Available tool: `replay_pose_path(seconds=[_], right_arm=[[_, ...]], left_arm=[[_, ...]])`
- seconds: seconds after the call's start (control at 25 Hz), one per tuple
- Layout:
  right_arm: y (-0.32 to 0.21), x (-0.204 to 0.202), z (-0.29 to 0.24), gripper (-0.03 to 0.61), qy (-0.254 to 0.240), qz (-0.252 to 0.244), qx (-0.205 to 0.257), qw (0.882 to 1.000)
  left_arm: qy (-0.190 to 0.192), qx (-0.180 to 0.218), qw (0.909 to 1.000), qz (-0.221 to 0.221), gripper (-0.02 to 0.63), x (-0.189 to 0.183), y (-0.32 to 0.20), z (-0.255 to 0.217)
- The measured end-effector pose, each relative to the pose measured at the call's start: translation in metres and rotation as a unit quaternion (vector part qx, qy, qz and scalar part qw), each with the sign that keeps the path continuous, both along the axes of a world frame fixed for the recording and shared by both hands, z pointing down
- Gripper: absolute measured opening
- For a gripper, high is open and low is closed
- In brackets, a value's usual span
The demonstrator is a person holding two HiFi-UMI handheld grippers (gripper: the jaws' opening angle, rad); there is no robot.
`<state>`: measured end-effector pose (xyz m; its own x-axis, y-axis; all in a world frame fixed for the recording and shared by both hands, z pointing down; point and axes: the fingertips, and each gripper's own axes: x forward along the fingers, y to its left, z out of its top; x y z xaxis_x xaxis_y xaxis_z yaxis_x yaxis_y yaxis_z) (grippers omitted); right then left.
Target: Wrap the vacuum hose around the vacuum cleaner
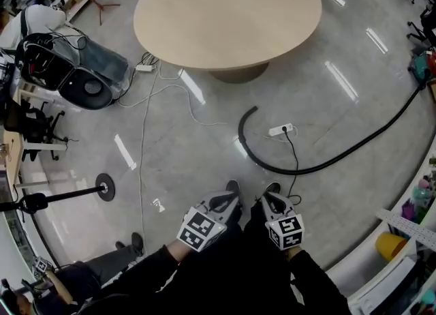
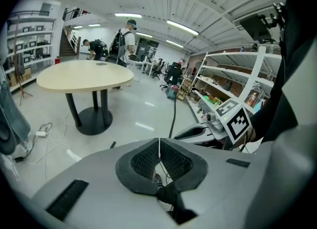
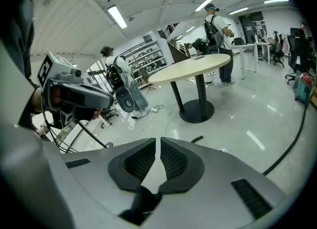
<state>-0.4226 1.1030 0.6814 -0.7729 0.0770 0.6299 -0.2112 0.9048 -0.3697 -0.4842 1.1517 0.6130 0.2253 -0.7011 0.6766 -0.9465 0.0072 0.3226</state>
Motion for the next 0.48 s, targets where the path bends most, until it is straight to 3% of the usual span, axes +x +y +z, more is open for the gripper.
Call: replay_pose_path(seconds=[0.2, 0.32, 0.48], right_arm=[[-0.026, 0.002, 0.048, 0.021, 0.007, -0.034, -0.008, 0.999], [-0.032, 0.004, 0.088, 0.034, 0.031, -0.053, -0.013, 0.998], [-0.042, -0.002, 0.164, 0.12, 0.068, -0.062, -0.035, 0.995]], left_arm=[[-0.044, -0.013, 0.9984, -0.034, 0.025, 0.004, -0.022, 0.009], [-0.041, -0.016, 0.9973, -0.059, 0.025, 0.003, -0.029, 0.026], [-0.014, -0.028, 0.9975, -0.063, 0.026, 0.005, -0.038, 0.078]])
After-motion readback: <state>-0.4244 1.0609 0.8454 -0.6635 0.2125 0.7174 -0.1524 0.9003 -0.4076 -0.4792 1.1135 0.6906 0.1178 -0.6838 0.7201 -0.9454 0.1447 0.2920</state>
